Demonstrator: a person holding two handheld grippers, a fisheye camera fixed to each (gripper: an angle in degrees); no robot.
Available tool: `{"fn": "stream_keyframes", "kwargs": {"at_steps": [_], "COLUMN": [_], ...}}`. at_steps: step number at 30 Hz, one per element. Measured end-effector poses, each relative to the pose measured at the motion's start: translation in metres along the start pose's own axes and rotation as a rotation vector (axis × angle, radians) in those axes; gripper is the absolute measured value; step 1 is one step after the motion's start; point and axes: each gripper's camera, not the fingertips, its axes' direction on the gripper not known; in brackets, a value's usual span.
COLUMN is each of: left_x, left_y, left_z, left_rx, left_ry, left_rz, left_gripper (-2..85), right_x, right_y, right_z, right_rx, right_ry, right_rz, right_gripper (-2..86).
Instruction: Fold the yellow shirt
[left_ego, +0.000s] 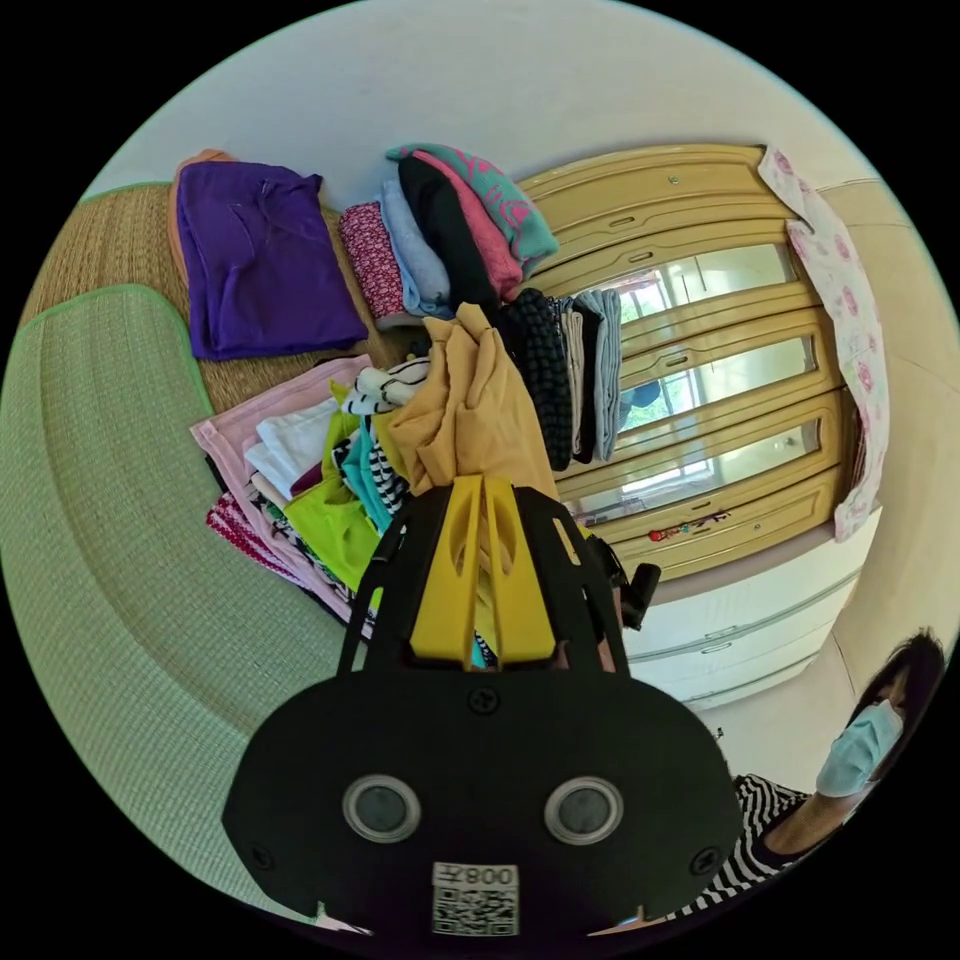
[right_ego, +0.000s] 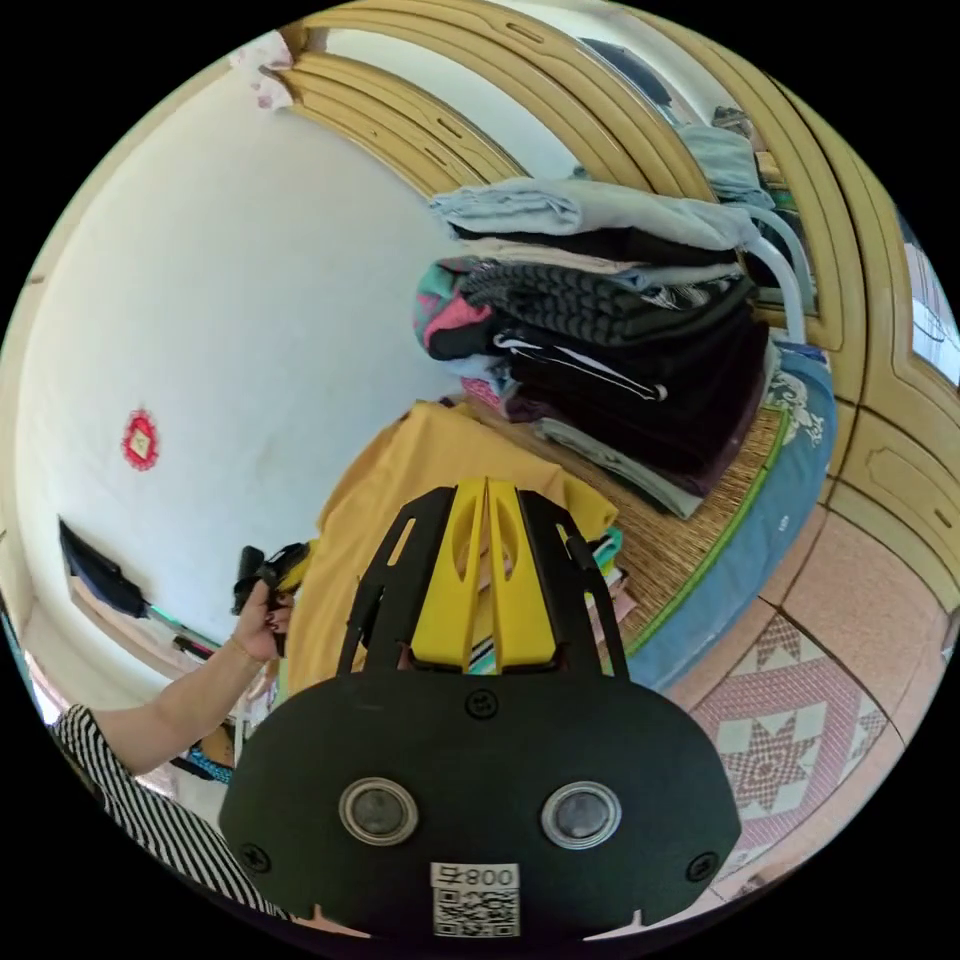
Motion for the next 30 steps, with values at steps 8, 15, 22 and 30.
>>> {"fn": "stream_keyframes", "kwargs": {"at_steps": [8,15,22,30], "left_x": [0.011,0.031,0.041,0.039], "left_y": [0.010,0.036,0.066,0.134], "left_z": [0.014,0.012,0.030,0.020], "left_rx": [-0.014,0.025,0.007,-0.012], "left_ry": [-0.006,0.056,0.056,-0.145], "left_rz": [0.026,0.087,0.095,0.173], "left_gripper": [0.2,0.2,0.2,0.2], "right_x": [-0.009,-0.131,-0.214,-0.309], "right_y": [0.005,0.048,0.099,0.150], "right_z": [0.022,-0.010,0.032,0.013], "right_rx": [-0.066,0.007,-0.130,-0.044], "right_ry": [0.038,-0.082,-0.041,-0.094], "right_rz": [0.073,-0.198,-0.281,-0.344], "right_gripper": [0.1,0.1,0.0,0.0]}}
